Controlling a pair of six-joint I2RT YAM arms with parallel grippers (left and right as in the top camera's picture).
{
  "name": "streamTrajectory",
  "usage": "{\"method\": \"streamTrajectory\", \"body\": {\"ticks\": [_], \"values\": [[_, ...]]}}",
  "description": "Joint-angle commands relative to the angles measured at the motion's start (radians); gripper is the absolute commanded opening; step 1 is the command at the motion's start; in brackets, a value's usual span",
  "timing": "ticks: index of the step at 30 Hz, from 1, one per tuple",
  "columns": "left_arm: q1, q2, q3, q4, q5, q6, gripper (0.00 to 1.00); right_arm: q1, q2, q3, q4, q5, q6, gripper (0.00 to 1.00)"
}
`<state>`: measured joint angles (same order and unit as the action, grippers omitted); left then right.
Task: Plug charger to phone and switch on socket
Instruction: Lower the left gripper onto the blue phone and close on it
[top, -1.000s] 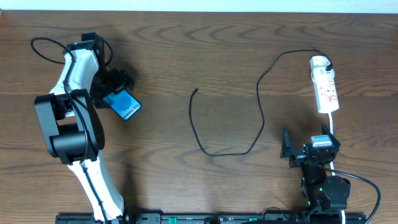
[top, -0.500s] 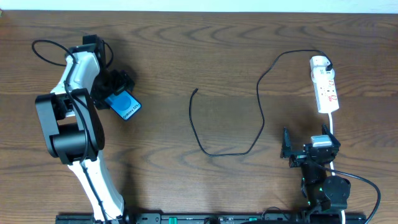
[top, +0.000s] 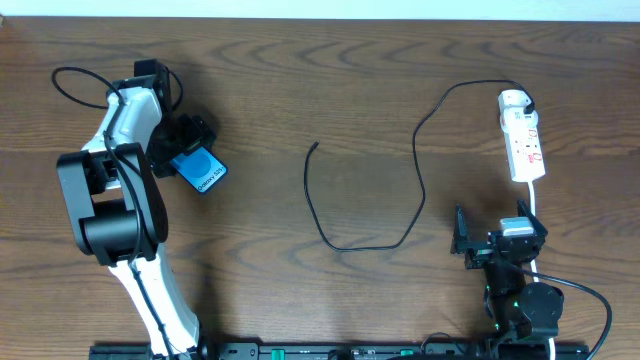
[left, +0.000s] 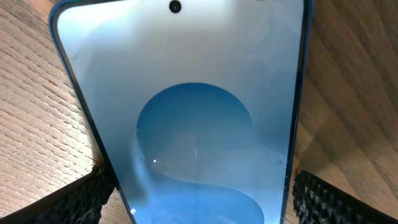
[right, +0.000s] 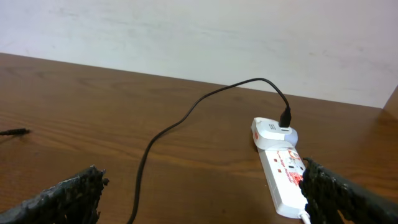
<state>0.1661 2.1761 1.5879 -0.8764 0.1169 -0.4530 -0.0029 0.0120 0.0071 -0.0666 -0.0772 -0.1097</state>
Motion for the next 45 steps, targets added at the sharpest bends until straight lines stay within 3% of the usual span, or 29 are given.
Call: {"method": "streamTrajectory", "body": {"ticks": [1, 13, 38, 45], "values": [[-0.005, 0.016, -0.032, 0.007, -0.026, -0.005, 0.95, 0.006, -0.005, -0.002, -0.004, 0.004, 0.011, 0.99], [-0.061, 0.023, -0.036, -0.008, -0.103, -0.033, 0.94, 0.006, -0.005, -0.002, -0.004, 0.004, 0.011, 0.99], [-0.063, 0.066, -0.048, -0.005, -0.097, -0.061, 0.72, 0.006, -0.005, -0.002, -0.004, 0.004, 0.011, 0.99], [-0.063, 0.047, -0.043, -0.004, -0.038, -0.061, 0.72, 0.006, -0.005, -0.002, -0.004, 0.004, 0.011, 0.99]]}}
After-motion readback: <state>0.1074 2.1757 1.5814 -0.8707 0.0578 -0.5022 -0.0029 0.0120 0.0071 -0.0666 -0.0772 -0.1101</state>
